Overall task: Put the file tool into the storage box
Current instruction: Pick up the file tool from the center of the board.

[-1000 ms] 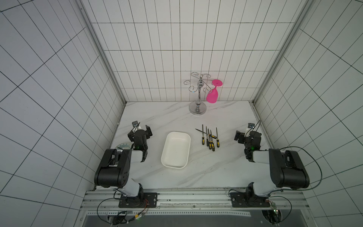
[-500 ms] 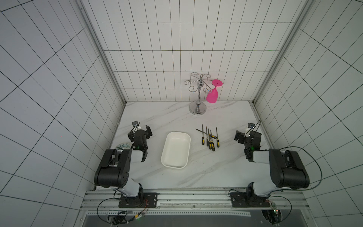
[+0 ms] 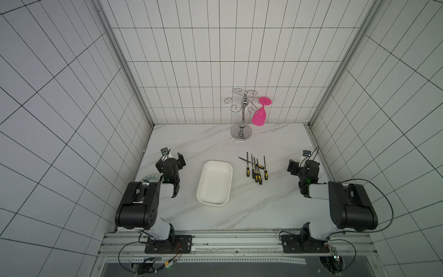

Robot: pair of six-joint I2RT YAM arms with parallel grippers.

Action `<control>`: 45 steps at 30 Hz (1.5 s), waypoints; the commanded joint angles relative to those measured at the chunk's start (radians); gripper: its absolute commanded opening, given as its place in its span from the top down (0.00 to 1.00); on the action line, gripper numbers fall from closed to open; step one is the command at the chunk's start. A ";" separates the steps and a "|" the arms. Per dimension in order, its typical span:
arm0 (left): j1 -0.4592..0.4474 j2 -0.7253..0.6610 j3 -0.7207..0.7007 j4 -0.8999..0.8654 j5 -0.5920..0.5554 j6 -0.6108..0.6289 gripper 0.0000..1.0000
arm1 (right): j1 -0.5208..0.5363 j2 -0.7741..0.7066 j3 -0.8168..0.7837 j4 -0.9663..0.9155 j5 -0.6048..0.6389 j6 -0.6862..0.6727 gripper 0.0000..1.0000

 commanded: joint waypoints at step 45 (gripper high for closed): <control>-0.261 -0.260 0.331 -0.813 -0.024 -0.277 0.01 | 0.592 0.237 0.642 -0.999 0.121 0.237 0.44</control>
